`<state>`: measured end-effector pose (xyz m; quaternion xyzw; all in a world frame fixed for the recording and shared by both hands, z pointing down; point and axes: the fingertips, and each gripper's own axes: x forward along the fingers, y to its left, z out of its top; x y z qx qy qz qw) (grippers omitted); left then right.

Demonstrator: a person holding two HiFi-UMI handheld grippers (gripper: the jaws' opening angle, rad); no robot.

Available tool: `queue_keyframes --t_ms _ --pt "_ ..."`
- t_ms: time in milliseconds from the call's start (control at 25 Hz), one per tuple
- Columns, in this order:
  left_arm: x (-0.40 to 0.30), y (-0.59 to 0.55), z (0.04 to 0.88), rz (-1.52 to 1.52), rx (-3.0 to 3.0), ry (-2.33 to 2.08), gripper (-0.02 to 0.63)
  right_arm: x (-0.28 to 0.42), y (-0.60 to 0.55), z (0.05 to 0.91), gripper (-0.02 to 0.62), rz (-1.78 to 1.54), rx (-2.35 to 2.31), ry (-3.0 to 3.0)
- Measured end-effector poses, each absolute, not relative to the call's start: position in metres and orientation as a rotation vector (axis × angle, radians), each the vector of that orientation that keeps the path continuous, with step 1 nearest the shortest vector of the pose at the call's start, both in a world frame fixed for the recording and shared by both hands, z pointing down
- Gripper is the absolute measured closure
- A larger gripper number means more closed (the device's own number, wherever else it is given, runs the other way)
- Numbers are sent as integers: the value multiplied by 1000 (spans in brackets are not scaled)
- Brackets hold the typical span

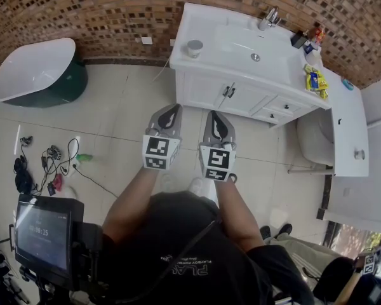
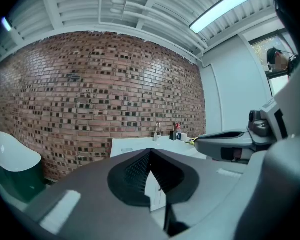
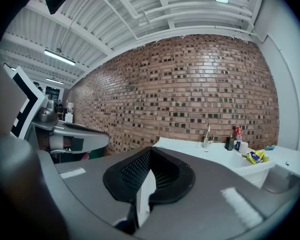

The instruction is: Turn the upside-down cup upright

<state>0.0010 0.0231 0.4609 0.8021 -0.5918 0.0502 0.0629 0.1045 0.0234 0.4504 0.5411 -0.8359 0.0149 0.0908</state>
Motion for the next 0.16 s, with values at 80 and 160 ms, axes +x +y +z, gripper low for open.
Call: queue_keyframes --t_ms 80,160 --pt "0 23 461 152 2421 -1790 607 104 24 449 584 50 1609 -2490" --pt "0 23 461 150 2420 -1794 607 103 24 447 583 53 1607 -2495"
